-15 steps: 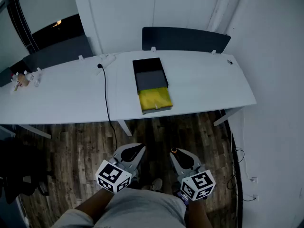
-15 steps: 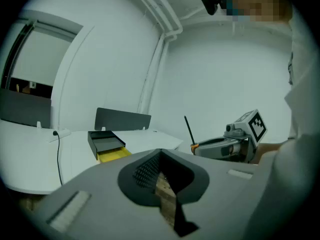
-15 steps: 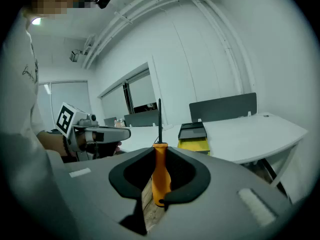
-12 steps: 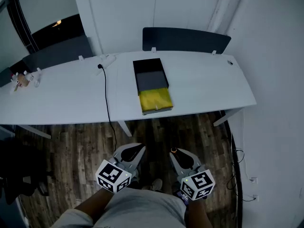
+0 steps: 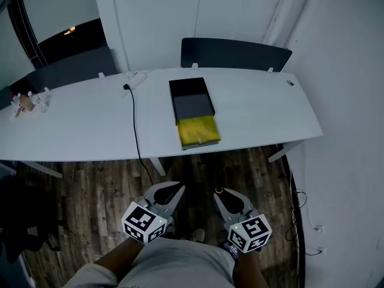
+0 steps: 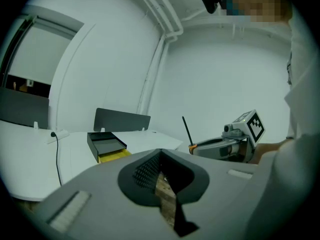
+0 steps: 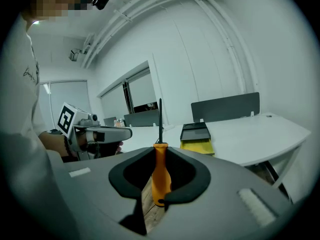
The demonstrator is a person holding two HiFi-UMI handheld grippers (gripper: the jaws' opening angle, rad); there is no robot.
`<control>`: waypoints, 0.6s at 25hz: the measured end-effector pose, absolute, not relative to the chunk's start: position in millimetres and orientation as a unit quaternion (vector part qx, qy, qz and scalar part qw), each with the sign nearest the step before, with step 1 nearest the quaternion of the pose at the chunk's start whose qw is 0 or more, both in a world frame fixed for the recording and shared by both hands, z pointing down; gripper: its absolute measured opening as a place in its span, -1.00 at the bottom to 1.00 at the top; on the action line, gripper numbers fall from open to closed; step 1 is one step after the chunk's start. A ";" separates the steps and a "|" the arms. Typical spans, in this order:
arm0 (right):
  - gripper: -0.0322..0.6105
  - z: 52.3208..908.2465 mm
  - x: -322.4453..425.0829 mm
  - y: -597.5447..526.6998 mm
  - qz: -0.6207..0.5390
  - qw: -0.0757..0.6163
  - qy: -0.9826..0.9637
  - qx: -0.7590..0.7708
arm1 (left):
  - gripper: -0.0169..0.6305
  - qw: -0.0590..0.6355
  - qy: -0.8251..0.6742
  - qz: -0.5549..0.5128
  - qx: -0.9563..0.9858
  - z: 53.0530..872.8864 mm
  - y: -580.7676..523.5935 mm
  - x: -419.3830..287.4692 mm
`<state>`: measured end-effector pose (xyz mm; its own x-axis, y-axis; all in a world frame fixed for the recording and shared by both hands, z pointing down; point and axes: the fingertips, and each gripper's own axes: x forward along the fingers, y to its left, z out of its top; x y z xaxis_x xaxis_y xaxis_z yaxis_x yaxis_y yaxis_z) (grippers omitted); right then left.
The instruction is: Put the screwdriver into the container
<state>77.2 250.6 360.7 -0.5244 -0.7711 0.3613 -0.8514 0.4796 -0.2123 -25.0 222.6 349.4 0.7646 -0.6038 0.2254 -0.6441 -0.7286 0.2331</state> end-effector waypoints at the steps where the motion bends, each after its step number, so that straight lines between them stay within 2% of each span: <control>1: -0.63 361.0 75.3 248.9 0.185 0.109 -0.853 0.476 | -0.94 0.150 -0.335 0.067 0.928 349.8 221.0 -26.7; 15: -0.63 351.7 35.5 217.1 0.162 0.101 -0.843 0.503 | -0.94 0.132 -0.322 0.066 0.935 349.3 194.2 -77.8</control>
<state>35.5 217.1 351.7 -0.4745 -0.8146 0.3336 -0.8802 0.4423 -0.1720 -77.8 194.2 349.3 0.7834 -0.5857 0.2082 -0.6204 -0.7572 0.2043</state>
